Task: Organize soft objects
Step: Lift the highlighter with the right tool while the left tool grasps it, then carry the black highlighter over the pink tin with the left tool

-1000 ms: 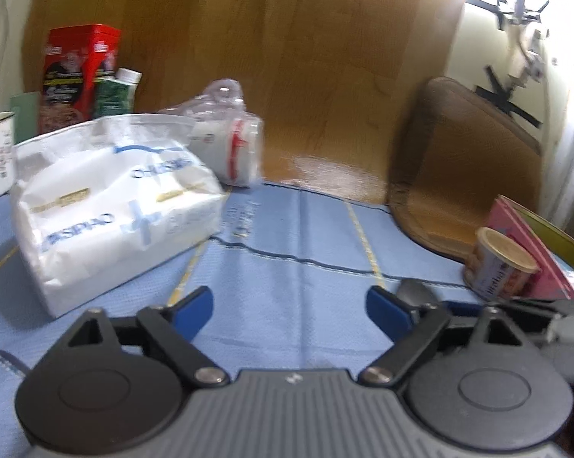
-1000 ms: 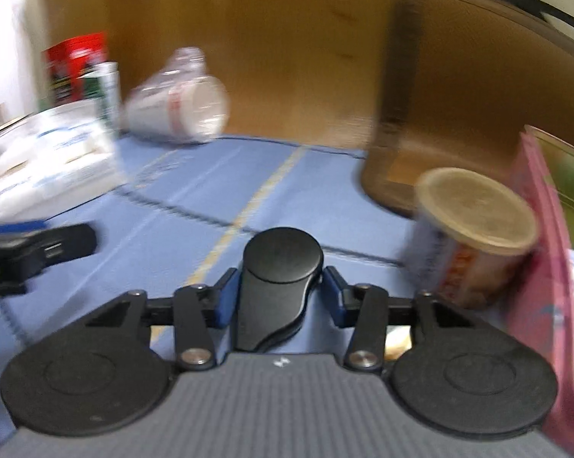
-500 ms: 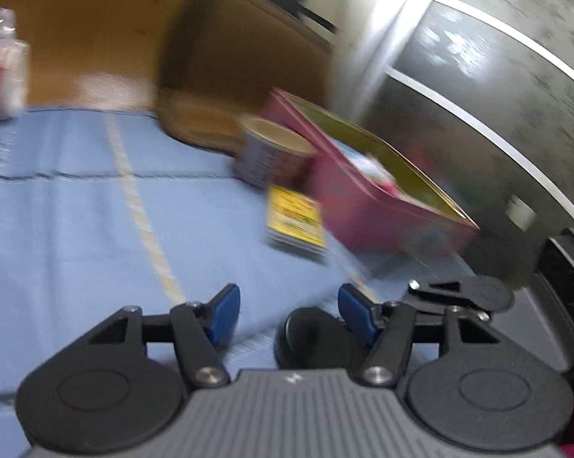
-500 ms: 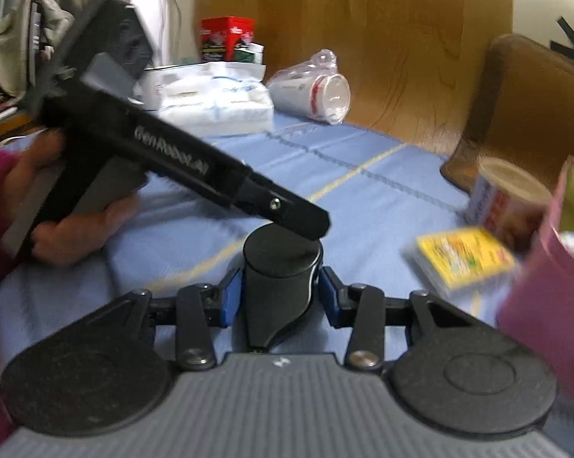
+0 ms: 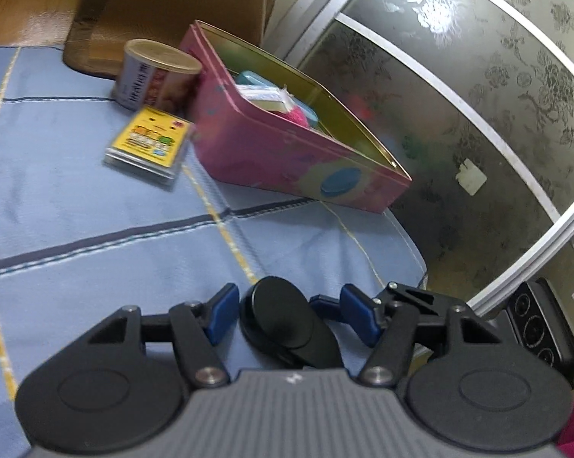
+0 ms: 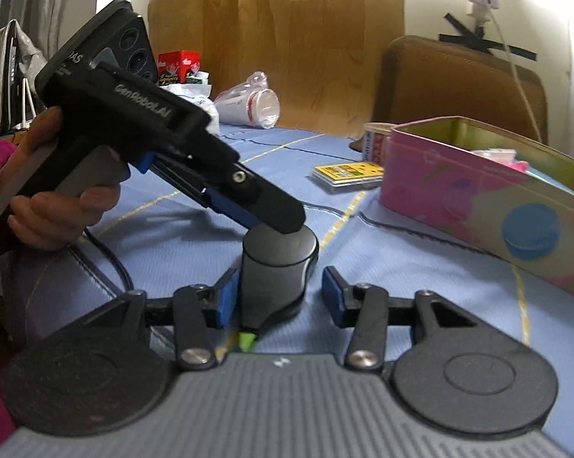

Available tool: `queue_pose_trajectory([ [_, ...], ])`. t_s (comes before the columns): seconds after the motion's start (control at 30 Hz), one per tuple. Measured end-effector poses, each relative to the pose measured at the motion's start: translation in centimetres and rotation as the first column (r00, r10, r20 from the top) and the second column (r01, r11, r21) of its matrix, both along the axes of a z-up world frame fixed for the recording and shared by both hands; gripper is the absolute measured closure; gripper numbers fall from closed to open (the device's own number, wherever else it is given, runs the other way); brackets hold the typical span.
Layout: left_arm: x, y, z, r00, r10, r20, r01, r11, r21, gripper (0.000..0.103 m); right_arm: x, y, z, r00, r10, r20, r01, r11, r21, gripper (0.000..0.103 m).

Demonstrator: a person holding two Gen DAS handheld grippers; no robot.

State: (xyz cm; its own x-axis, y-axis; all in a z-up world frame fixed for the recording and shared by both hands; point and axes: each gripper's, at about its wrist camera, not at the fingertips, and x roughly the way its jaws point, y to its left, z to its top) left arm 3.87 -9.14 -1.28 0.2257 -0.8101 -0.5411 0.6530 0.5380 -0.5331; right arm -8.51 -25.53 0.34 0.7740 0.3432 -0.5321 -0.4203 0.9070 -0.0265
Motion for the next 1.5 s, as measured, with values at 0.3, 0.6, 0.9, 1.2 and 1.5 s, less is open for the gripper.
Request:
queue_pose_trajectory([
  [0.3,-1.4,-1.6,0.2,1.0,-0.025,0.018,0.024,0.999,0.046,0.044,-1.5,-2.8,-0.2,0.998,-0.062,0.031,0.061,0.998,0.024,0.049],
  [0.6,-1.9,-4.3,0.2,0.998,-0.06,0.015,0.058,0.996,0.073,0.044,-2.5,-4.7,-0.2,0.991,-0.124,0.05,0.123,0.992,0.035,0.049],
  [0.9,-2.1,-5.6,0.2,0.997,-0.077,0.02,0.075,0.994,0.085,0.044,-3.9,-6.2,-0.3,0.986,-0.155,0.069,0.152,0.988,0.037,0.049],
  [1.2,-1.9,-8.3,0.4,0.992,-0.116,0.039,0.111,0.987,0.117,0.044,-4.4,-6.3,-0.7,0.981,-0.168,0.096,0.165,0.986,0.034,0.051],
  [1.5,-2.2,-10.1,0.7,0.989,-0.136,0.058,0.127,0.982,0.138,0.045,-5.4,-6.8,-0.8,0.963,-0.233,0.134,0.225,0.972,0.071,0.059],
])
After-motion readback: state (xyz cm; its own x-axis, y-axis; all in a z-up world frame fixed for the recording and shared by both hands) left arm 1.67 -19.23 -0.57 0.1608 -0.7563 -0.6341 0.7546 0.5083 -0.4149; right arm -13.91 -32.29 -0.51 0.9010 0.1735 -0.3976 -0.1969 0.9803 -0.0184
